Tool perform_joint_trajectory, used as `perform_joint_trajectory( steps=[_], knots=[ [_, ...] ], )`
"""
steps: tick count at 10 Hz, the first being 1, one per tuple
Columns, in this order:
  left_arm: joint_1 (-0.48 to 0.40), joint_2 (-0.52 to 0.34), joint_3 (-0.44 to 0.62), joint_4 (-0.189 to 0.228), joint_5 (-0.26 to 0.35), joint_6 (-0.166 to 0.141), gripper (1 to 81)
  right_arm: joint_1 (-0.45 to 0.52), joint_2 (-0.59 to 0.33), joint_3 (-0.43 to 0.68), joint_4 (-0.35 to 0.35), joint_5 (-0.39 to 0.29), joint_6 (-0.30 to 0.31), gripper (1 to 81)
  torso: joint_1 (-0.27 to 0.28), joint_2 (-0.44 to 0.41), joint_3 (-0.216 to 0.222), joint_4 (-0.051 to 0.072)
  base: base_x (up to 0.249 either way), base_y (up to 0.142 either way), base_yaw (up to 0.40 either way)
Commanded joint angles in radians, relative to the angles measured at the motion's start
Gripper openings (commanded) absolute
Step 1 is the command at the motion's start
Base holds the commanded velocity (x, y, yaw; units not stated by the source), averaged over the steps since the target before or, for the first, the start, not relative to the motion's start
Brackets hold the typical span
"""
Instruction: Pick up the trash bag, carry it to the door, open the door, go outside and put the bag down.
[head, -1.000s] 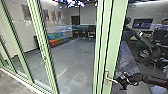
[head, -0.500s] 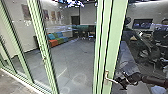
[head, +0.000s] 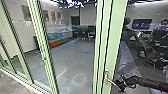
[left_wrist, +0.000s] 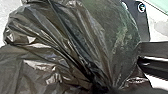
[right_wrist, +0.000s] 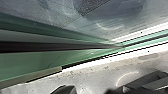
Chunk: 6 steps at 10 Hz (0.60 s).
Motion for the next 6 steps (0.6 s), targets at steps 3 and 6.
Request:
perform_joint_trajectory(
  steps=[3, 6],
  knots=[
    [-0.037, 0.001, 0.003, 0.001, 0.07, 0.005, 1.0, -0.096, 0.183, -0.075, -0.003, -0.229, -0.055, 81.1, 0.0, 0.0, 0.0, 0.0, 0.0, 0.0, 0.0],
    [-0.034, 0.0, 0.003, 0.0, 0.07, 0.005, 1.0, -0.084, 0.194, -0.072, -0.003, -0.227, -0.067, 81.1, -0.001, -0.001, 0.001, -0.001, 0.0, 0.0, 0.0]
  ],
)
